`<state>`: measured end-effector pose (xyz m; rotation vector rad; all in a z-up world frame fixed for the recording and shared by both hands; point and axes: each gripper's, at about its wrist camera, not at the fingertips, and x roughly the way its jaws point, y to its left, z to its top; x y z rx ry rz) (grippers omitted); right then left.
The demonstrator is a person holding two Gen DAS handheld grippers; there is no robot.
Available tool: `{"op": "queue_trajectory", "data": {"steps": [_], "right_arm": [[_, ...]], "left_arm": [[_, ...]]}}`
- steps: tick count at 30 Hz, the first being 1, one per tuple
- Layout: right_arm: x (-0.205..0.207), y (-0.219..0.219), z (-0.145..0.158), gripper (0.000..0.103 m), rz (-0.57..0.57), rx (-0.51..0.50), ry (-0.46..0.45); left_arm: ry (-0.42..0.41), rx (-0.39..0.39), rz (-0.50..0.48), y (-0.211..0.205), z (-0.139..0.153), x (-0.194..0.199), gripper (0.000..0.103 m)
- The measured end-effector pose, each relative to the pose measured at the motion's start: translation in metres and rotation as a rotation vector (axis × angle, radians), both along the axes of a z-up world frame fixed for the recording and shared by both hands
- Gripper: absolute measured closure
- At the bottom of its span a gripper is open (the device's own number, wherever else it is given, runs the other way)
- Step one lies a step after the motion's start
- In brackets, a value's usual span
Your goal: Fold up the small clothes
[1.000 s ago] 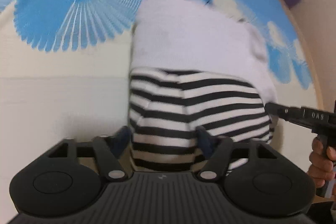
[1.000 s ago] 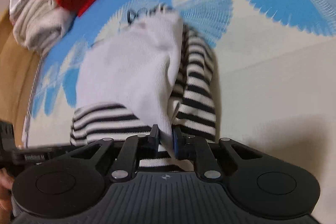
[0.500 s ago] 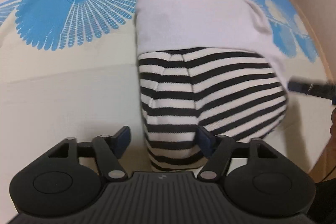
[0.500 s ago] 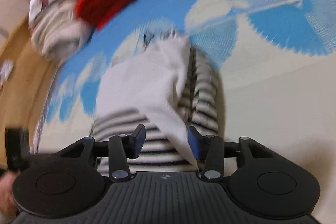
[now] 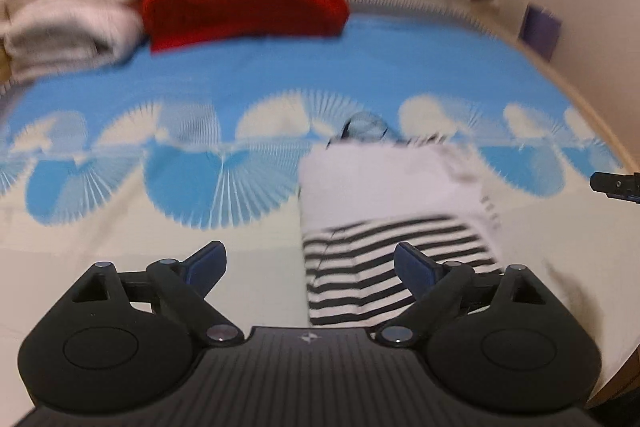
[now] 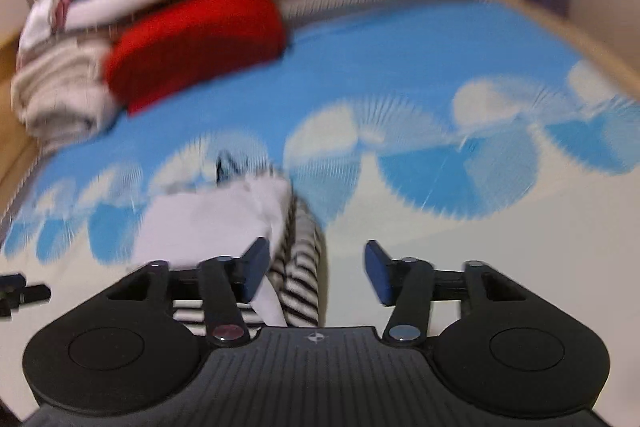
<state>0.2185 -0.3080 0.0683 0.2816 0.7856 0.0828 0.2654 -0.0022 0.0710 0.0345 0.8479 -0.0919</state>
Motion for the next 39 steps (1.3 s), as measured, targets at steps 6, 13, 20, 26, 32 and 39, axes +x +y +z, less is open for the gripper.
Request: {"op": "queue_trajectory", "data": {"steps": [6, 13, 20, 26, 32, 39], "right_arm": [[-0.07, 0.027, 0.046, 0.03, 0.003, -0.127, -0.095], [-0.135, 0.051, 0.048, 0.02, -0.022, -0.127, -0.102], [-0.144, 0.07, 0.006, 0.02, -0.029, -0.041, 0.003], [-0.136, 0.093, 0.006, 0.02, 0.058, -0.088, -0.046], [-0.131, 0.112, 0.004, 0.02, 0.122, -0.112, -0.046], [-0.126, 0.119, 0.002, 0.02, 0.125, -0.116, -0.036]], "left_arm": [[-0.116, -0.046, -0.022, -0.019, 0.037, -0.073, 0.009], [-0.132, -0.05, 0.025, -0.039, 0.021, -0.134, 0.009], [-0.105, 0.042, 0.002, -0.055, -0.003, -0.13, 0.009], [-0.039, 0.033, 0.041, -0.051, -0.016, -0.115, 0.009], [0.0, 0.011, 0.08, -0.048, -0.019, -0.11, 0.009], [-0.004, 0.017, 0.068, -0.052, -0.02, -0.109, 0.009]]}}
